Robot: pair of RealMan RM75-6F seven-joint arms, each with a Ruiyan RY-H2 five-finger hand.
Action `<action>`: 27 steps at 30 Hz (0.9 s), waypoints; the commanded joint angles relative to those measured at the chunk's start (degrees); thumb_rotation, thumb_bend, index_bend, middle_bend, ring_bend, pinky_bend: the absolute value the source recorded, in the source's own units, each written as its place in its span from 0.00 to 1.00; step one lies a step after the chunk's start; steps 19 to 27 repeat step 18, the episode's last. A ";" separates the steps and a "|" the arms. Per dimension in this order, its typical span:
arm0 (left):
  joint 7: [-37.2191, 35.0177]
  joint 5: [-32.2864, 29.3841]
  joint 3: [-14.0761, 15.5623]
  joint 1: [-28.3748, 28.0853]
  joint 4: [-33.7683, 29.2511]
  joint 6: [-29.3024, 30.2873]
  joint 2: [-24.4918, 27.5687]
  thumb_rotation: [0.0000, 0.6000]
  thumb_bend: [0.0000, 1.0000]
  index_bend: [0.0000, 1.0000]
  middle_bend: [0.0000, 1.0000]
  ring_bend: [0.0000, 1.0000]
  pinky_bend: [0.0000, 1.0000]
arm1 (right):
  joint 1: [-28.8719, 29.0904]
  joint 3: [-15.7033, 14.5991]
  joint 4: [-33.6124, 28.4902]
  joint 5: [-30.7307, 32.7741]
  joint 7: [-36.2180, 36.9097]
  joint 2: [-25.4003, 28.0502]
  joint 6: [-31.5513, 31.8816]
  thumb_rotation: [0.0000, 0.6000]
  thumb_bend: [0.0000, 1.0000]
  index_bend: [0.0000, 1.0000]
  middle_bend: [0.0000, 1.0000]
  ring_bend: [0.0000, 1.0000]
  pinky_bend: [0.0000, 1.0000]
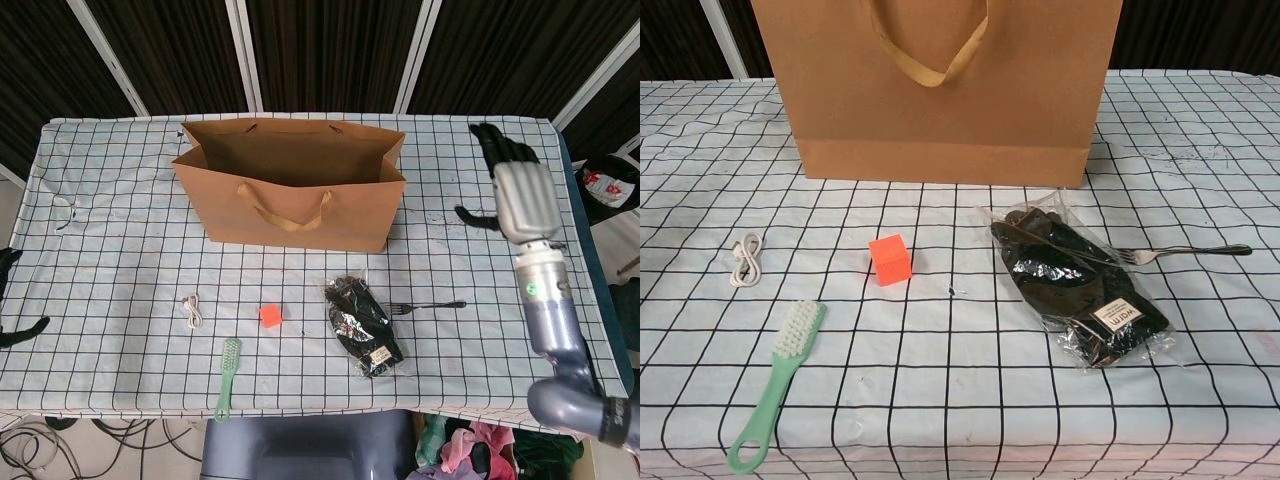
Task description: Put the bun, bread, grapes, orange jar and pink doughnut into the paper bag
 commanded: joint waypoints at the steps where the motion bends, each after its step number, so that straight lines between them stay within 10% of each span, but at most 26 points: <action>1: 0.27 1.17 0.72 -0.01 -0.16 -0.30 0.53 1.00 0.05 0.12 0.10 0.00 0.03 | -11.63 -12.00 -0.36 -12.74 3.93 -0.33 8.82 1.00 0.13 0.08 0.10 0.17 0.19; 10: -2.68 4.68 2.95 -0.17 -0.15 -2.05 1.50 1.00 0.05 0.12 0.10 0.00 0.03 | -22.42 -22.59 14.47 -28.17 5.67 -13.87 20.49 1.00 0.13 0.08 0.10 0.17 0.19; 27: -3.25 6.06 3.36 -0.01 0.43 -1.43 1.49 1.00 0.05 0.12 0.10 0.00 0.03 | -24.42 -22.85 19.90 -31.09 3.53 -19.38 21.91 1.00 0.13 0.08 0.10 0.17 0.19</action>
